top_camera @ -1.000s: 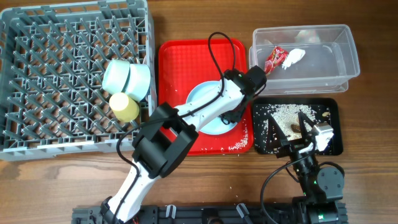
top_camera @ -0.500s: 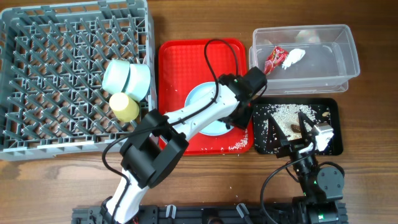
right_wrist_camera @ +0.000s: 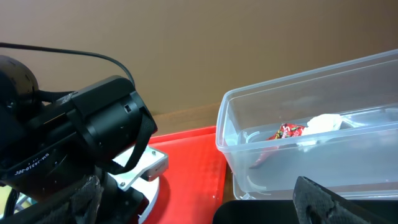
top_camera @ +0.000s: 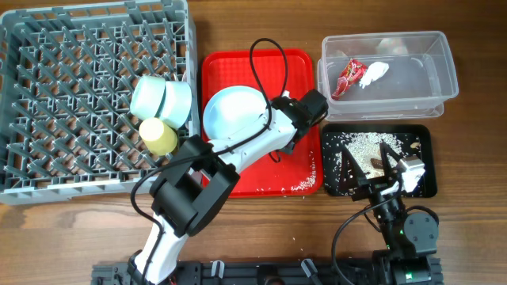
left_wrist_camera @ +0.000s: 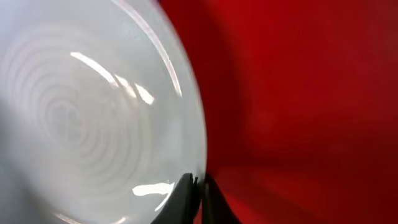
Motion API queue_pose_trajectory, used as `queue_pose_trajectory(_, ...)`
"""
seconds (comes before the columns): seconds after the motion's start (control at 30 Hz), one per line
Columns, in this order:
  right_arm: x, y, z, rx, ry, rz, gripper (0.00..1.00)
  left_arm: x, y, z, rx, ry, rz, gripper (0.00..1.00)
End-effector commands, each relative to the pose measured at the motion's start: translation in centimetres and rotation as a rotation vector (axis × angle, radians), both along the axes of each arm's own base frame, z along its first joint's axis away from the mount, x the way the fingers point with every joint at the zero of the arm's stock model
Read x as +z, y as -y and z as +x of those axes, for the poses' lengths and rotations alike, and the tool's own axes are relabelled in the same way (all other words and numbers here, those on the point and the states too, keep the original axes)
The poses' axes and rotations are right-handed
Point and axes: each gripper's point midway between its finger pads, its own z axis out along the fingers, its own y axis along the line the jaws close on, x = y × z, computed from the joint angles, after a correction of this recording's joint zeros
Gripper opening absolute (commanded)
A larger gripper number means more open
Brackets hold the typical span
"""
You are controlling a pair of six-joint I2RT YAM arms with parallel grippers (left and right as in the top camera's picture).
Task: Sort waste into correct bins and load items into the dishwasher rack
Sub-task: 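Grasp the white plate rim with the left gripper and lift it, then carry the white plate to the rack and stand it upright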
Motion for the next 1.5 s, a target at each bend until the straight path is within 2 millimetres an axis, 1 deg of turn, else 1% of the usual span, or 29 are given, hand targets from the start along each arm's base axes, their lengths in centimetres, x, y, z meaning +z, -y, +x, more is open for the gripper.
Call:
queue_pose_trajectory(0.0,0.2,0.2,0.0,-0.007,0.011,0.008,1.00,0.1,0.0,-0.1,-0.003,-0.008,-0.005,0.04)
queue_pose_trajectory(0.07,0.2,0.2,0.0,-0.007,0.011,0.008,0.99,1.5,-0.4,0.6,0.012,0.010,-0.018,0.04)
queue_pose_trajectory(0.1,0.2,0.2,0.0,-0.007,0.011,0.008,1.00,2.7,-0.5,0.9,0.021,0.023,-0.031,0.04)
queue_pose_trajectory(0.13,0.2,0.2,0.0,-0.007,0.011,0.008,1.00,4.8,-0.6,1.5,0.031,0.047,-0.055,0.04)
queue_pose_trajectory(0.17,0.2,0.2,0.0,-0.007,0.011,0.008,1.00,7.5,-0.5,2.0,0.019,0.081,-0.086,0.04)
queue_pose_trajectory(0.27,0.2,0.2,0.0,-0.007,0.011,0.008,1.00,13.7,-0.5,2.7,-0.003,0.184,-0.165,0.04)
queue_pose_trajectory(0.3,0.2,0.2,0.0,-0.007,0.011,0.008,1.00,15.4,-0.7,2.7,0.000,0.220,-0.189,0.04)
queue_pose_trajectory(0.37,0.2,0.2,0.0,-0.007,0.011,0.008,1.00,17.8,-1.2,2.4,0.003,0.267,-0.215,0.04)
queue_pose_trajectory(0.4,0.2,0.2,0.0,-0.007,0.011,0.008,1.00,18.5,-1.5,2.3,0.004,0.280,-0.217,0.04)
queue_pose_trajectory(0.47,0.2,0.2,0.0,-0.007,0.011,0.008,1.00,20.8,-3.2,2.2,0.027,0.347,-0.182,0.04)
queue_pose_trajectory(0.5,0.2,0.2,0.0,-0.007,0.011,0.008,1.00,21.6,-3.6,2.1,0.032,0.366,-0.186,0.04)
queue_pose_trajectory(0.53,0.2,0.2,0.0,-0.007,0.011,0.008,1.00,24.1,-4.5,1.9,0.048,0.413,-0.224,0.04)
queue_pose_trajectory(0.6,0.2,0.2,0.0,-0.007,0.011,0.008,1.00,28.1,-6.6,1.6,0.088,0.488,-0.298,0.04)
queue_pose_trajectory(0.63,0.2,0.2,0.0,-0.007,0.011,0.008,1.00,29.9,-8.1,1.4,0.115,0.519,-0.343,0.04)
queue_pose_trajectory(0.67,0.2,0.2,0.0,-0.007,0.011,0.008,1.00,31.2,-9.6,1.2,0.142,0.532,-0.383,0.04)
queue_pose_trajectory(0.7,0.2,0.2,0.0,-0.007,0.011,0.008,1.00,32.2,-11.5,0.9,0.174,0.533,-0.428,0.04)
queue_pose_trajectory(0.73,0.2,0.2,0.0,-0.007,0.011,0.008,1.00,33.0,-13.9,0.5,0.180,0.507,-0.477,0.04)
queue_pose_trajectory(0.77,0.2,0.2,0.0,-0.007,0.011,0.008,1.00,33.0,-15.7,0.1,0.174,0.469,-0.513,0.04)
queue_pose_trajectory(0.8,0.2,0.2,0.0,-0.007,0.011,0.008,1.00,32.8,-16.9,-0.2,0.167,0.428,-0.546,0.04)
queue_pose_trajectory(0.87,0.2,0.2,0.0,-0.007,0.011,0.008,1.00,31.7,-20.1,-0.5,0.143,0.335,-0.621,0.04)
queue_pose_trajectory(0.9,0.2,0.2,0.0,-0.007,0.011,0.008,1.00,31.2,-21.1,-0.5,0.130,0.314,-0.649,0.04)
queue_pose_trajectory(1.0,0.2,0.2,0.0,-0.007,0.011,0.008,1.00,29.6,-24.6,0.3,0.111,0.276,-0.768,0.04)
queue_pose_trajectory(1.07,0.2,0.2,0.0,-0.007,0.011,0.008,1.00,28.0,-27.7,1.1,0.172,0.262,-0.775,0.04)
queue_pose_trajectory(1.1,0.2,0.2,0.0,-0.007,0.011,0.008,1.00,27.3,-28.6,1.3,0.179,0.251,-0.770,0.04)
queue_pose_trajectory(1.13,0.2,0.2,0.0,-0.007,0.011,0.008,1.00,26.5,-29.2,1.5,0.168,0.231,-0.784,0.04)
queue_pose_trajectory(1.17,0.2,0.2,0.0,-0.007,0.011,0.008,1.00,26.0,-29.2,1.7,0.151,0.215,-0.811,0.04)
queue_pose_trajectory(1.23,0.2,0.2,0.0,-0.007,0.011,0.008,1.00,25.1,-28.9,2.0,0.107,0.183,-0.850,0.04)
queue_pose_trajectory(1.33,0.2,0.2,0.0,-0.007,0.011,0.008,1.00,22.8,-28.4,3.1,0.100,0.107,-0.930,0.04)
queue_pose_trajectory(1.47,0.2,0.2,0.0,-0.007,0.011,0.008,1.00,21.5,-29.0,3.6,0.124,0.082,-0.917,0.04)
